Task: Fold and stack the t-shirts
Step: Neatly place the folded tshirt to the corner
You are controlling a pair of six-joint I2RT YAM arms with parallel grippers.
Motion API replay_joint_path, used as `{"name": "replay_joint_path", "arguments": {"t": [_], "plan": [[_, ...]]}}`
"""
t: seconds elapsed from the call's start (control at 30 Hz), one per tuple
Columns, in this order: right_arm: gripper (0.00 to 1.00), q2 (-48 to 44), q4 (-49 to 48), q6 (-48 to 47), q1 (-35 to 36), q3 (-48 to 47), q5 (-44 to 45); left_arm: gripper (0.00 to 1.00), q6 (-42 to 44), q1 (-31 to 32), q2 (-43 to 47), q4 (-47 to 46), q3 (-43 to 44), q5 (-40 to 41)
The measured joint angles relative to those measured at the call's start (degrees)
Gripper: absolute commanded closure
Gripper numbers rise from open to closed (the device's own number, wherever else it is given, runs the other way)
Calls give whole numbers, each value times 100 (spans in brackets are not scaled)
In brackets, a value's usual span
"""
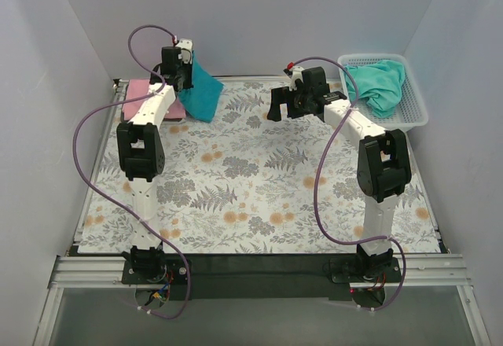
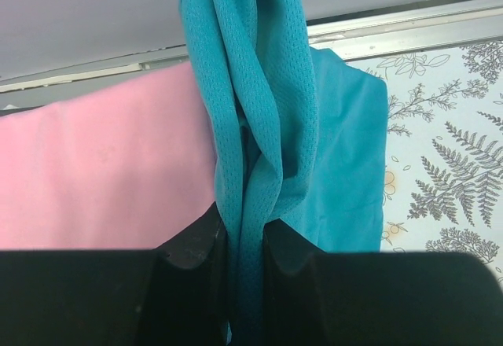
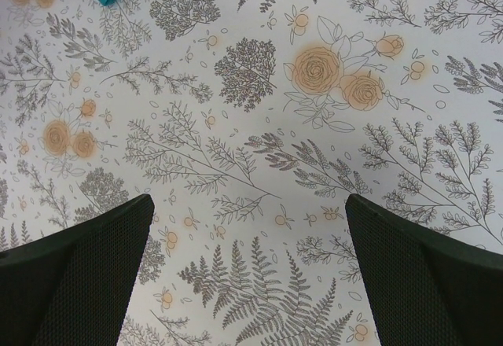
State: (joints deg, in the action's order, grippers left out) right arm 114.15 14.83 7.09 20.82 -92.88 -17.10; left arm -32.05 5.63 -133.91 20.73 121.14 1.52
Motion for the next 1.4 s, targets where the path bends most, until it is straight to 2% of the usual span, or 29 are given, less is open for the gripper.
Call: {"name": "replay_joint_path", "arguments": {"t": [0.4, 0.73, 1.0, 1.4], "plan": [[2, 0, 0, 0, 31, 13, -2, 86, 9, -85, 328, 24, 0, -2], [2, 0, 0, -9, 85, 90, -13, 87, -146, -492, 546, 20, -55, -116], [2, 0, -2, -44, 107, 90, -39, 87, -472, -1049, 553, 33, -345, -686], [2, 0, 0, -127, 140, 90, -66, 86, -603, -1797, 208, 4, -245, -1510]]}}
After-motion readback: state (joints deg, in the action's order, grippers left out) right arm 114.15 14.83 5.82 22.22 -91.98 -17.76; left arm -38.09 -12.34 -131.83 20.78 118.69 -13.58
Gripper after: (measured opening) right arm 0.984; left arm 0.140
